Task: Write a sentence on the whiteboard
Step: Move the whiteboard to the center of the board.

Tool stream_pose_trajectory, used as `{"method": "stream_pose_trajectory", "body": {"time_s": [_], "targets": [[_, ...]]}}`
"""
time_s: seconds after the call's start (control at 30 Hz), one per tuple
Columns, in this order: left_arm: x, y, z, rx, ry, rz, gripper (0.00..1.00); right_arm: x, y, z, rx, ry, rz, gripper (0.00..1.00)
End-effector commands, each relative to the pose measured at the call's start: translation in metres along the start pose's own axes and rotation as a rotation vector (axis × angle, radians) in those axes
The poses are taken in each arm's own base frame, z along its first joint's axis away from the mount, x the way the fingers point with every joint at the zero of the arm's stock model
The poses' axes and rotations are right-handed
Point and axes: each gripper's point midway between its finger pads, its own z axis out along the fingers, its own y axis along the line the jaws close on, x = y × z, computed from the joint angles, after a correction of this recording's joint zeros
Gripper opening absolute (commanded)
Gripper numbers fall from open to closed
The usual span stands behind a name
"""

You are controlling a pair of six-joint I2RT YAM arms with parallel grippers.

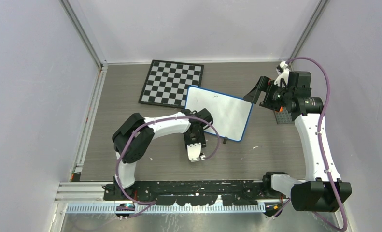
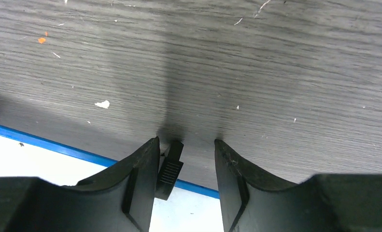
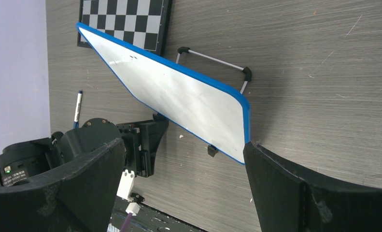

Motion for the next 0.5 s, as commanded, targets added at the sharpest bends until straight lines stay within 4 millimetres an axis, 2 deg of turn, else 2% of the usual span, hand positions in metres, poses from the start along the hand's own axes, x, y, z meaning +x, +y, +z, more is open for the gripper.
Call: {"method": "stream_pose_trajectory", "body": {"time_s": [0.0,0.1,0.33,0.47], "targets": [[0.020,0.015,0.007,-0.019,0.035,0.255,0.47,-0.005,0.003,0.003,-0.034,-0.014,-0.026,0.96],[0.019,0.023,0.007,-0.049,0.027,0.284,0.46,-0.004,0.003,0.005,-0.038,-0.003,-0.020,0.96],[0.031,0.036,0.008,-0.063,0.056,0.354,0.45,-0.001,0.002,0.009,-0.048,0.014,-0.016,0.96],[0.029,0.041,0.005,-0.084,0.060,0.401,0.50,0.001,0.002,0.008,-0.050,0.017,-0.022,0.96]]}}
